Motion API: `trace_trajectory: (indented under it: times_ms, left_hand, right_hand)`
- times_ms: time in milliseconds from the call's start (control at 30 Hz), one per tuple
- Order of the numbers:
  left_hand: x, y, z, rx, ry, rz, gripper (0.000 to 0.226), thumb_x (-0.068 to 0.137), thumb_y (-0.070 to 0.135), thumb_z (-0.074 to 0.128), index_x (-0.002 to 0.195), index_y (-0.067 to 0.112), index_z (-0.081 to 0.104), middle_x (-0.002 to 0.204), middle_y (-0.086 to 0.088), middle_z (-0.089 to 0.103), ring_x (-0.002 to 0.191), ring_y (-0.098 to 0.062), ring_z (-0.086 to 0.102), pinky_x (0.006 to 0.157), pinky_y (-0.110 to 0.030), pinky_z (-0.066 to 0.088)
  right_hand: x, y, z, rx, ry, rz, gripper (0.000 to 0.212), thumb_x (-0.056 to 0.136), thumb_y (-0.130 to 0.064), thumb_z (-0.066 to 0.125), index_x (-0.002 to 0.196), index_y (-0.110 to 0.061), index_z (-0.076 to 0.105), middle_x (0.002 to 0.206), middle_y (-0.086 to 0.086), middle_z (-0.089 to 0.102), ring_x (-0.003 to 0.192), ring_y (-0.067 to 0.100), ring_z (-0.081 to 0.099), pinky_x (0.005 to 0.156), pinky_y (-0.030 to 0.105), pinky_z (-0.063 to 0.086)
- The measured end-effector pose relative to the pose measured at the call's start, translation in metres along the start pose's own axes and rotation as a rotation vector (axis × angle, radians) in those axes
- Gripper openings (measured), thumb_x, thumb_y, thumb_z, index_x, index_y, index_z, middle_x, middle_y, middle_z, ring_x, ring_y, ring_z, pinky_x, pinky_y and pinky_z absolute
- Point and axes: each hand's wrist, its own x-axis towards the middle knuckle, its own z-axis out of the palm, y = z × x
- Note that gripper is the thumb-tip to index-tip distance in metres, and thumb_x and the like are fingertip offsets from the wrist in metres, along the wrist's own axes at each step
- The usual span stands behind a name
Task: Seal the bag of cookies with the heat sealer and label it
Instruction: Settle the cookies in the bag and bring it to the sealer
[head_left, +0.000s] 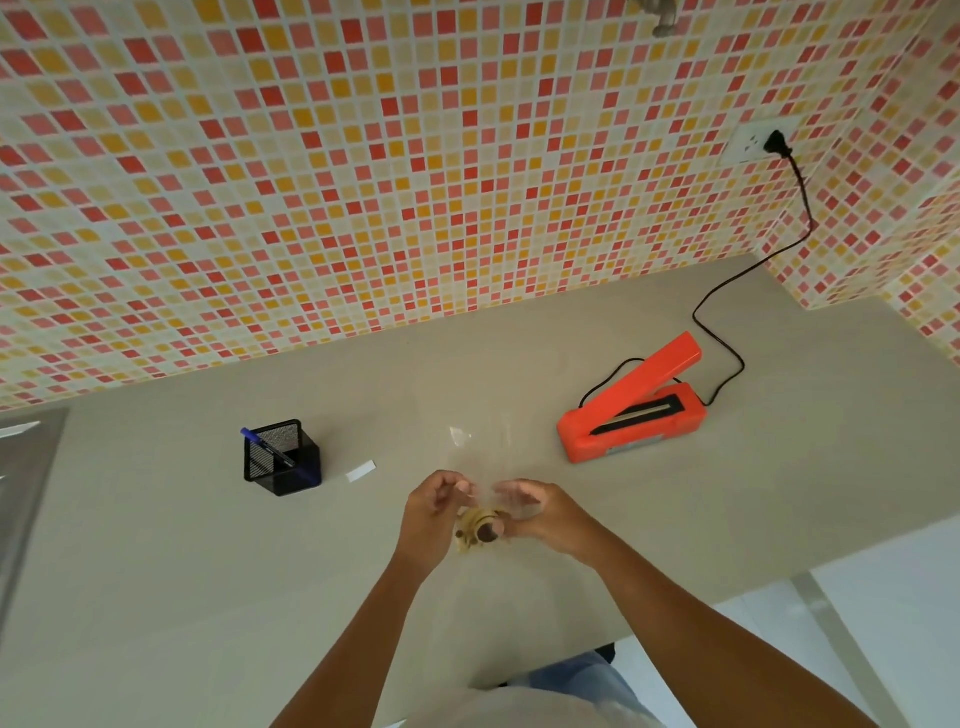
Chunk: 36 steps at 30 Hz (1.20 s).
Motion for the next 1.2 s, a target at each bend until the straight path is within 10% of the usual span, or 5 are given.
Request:
trace_trajectory:
  times_ms: [267,767,967,1200]
  left_hand:
    - [-0.007,-0.009,-0.007,-0.064,-0.052,-0.166,0.018,0.097,0.02,0.057,0.1,0.003,0.062,0.097,-0.008,0.076,0.085,-0.022,0.072,0.064,-0.021,0.053]
    - [0.004,-0.019,-0.013,0.139,-0.208,-0.3,0.006,0.079,0.01,0.077,0.084,0.007,0.078,0.08,-0.008,0.076,0.071,-0.016,0.07,0.066,-0.028,0.056]
    - [0.013,-0.02,-0.008,0.338,-0.132,-0.333,0.008,0.072,0.018,0.079,0.08,0.019,0.081,0.076,0.004,0.076,0.07,-0.009,0.069,0.063,-0.019,0.051]
    - [0.019,-0.016,-0.007,0.584,-0.086,-0.339,0.008,0.072,0.025,0.071,0.07,0.028,0.078,0.066,0.01,0.073,0.065,-0.007,0.068,0.06,-0.02,0.055]
  right_hand:
    - [-0.004,0.005,0.013,0.097,-0.007,0.106,0.025,0.078,-0.009,0.082,0.102,-0.003,0.076,0.083,0.003,0.074,0.068,0.004,0.069,0.063,0.017,0.052]
    - [0.009,0.014,0.014,0.081,0.082,0.16,0.023,0.072,-0.02,0.087,0.087,-0.005,0.079,0.086,0.018,0.076,0.072,0.018,0.069,0.071,0.03,0.056]
    - [0.023,0.018,0.017,-0.101,0.181,0.242,0.038,0.057,-0.042,0.086,0.067,-0.007,0.075,0.062,0.006,0.071,0.057,0.015,0.062,0.06,0.03,0.05]
    - [0.03,0.017,0.012,-0.326,0.186,0.227,0.041,0.072,-0.019,0.084,0.042,-0.021,0.055,0.043,-0.008,0.045,0.036,-0.001,0.037,0.042,0.014,0.03]
